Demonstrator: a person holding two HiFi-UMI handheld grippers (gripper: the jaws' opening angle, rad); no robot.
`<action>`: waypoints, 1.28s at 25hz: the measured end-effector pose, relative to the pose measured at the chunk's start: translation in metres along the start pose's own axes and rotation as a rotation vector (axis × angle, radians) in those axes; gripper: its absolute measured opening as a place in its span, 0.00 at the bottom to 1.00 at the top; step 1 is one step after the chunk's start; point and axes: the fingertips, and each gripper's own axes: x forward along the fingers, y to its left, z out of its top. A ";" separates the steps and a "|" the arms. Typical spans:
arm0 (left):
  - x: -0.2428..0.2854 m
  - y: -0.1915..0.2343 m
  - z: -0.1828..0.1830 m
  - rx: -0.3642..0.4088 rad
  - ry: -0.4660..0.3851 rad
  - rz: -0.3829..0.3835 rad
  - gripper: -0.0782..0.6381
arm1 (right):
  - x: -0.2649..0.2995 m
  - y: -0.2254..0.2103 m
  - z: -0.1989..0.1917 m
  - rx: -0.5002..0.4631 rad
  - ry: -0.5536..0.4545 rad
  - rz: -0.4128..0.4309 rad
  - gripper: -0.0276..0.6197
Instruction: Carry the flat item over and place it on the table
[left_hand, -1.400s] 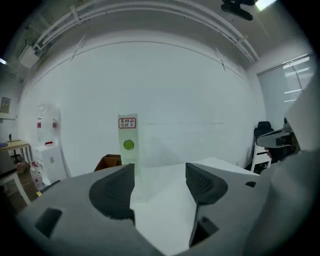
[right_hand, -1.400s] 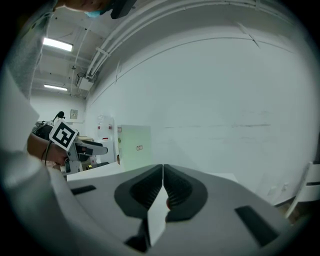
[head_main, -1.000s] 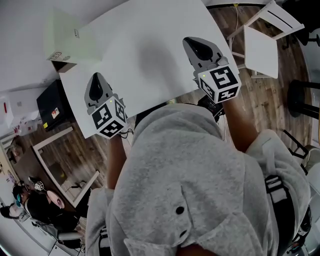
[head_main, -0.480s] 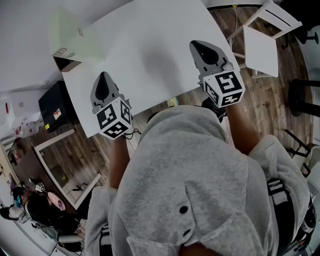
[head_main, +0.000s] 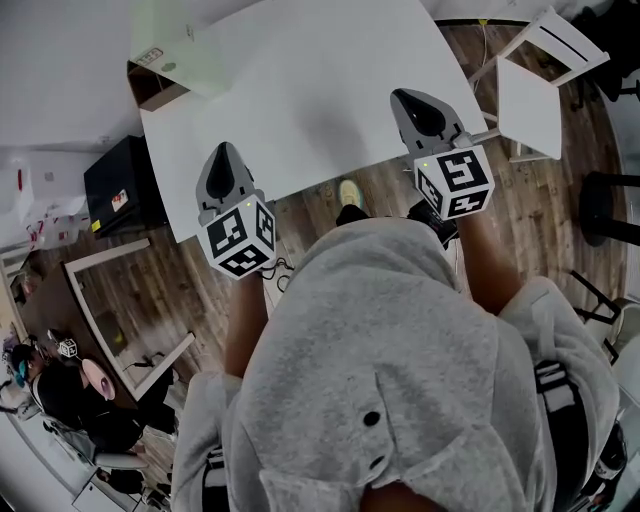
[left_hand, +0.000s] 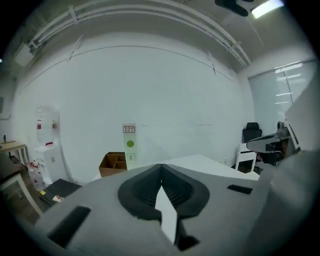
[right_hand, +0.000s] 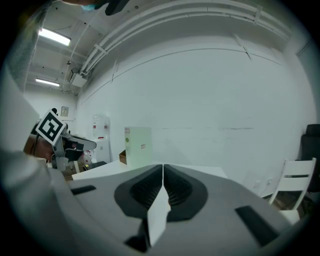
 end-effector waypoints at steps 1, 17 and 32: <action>-0.011 0.002 -0.003 -0.003 0.002 0.003 0.14 | -0.006 0.009 -0.001 -0.001 0.002 0.007 0.09; -0.173 -0.017 -0.027 -0.039 -0.003 0.018 0.14 | -0.162 0.065 0.019 -0.016 -0.030 -0.034 0.09; -0.228 -0.077 -0.011 -0.028 -0.026 0.051 0.14 | -0.251 0.015 0.016 0.095 -0.032 -0.085 0.09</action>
